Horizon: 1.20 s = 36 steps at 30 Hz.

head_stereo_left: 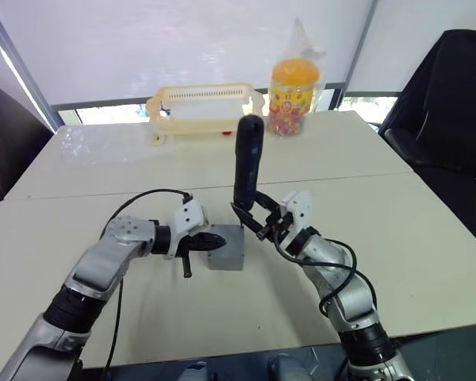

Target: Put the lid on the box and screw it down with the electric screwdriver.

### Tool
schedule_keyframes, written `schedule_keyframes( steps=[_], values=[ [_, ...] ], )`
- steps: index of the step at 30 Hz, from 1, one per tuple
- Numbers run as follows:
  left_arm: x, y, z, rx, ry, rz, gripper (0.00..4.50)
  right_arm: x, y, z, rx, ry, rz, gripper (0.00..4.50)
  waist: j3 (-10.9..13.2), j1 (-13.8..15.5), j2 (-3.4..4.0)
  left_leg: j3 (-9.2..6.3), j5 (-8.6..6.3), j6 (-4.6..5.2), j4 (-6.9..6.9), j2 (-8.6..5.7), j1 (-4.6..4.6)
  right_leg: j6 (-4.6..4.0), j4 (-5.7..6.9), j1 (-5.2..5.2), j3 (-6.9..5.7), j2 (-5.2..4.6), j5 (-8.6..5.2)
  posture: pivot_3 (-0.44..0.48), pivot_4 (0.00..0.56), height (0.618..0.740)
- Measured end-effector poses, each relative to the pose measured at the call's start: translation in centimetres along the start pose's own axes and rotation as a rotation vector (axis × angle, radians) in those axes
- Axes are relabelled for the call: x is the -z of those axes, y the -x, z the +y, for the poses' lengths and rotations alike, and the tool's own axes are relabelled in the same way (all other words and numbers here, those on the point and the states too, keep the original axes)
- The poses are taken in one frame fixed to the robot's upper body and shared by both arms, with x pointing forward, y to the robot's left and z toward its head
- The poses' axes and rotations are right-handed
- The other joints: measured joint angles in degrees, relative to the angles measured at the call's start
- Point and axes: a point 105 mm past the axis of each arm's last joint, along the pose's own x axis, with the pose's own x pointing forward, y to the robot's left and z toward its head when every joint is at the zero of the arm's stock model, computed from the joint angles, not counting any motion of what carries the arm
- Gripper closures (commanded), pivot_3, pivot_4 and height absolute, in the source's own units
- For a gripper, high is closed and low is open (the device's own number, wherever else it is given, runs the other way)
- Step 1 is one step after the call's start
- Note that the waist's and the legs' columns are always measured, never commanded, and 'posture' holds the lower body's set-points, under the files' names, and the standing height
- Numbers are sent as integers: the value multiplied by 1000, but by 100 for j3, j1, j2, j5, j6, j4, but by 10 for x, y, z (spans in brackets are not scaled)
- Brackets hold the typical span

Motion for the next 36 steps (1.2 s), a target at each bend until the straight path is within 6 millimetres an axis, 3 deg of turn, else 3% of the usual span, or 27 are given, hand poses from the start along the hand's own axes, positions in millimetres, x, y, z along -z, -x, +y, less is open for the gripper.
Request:
schedule_keyframes(
  steps=[24,36],
  values=[
    [2,-2,-2,-4,15,-6,4457,3,1,1,-35,22,41,2734,-28,4,-1,-2,-2,4,-7,3,3,1,-17,10,-5,0,-2,0,150,740],
    [3,-2,-4,0,19,-3,4457,9,1,2,-21,16,35,2734,-30,-2,1,-10,-10,14,-23,12,52,-16,-63,73,-14,4,-24,0,150,740]
  ],
)
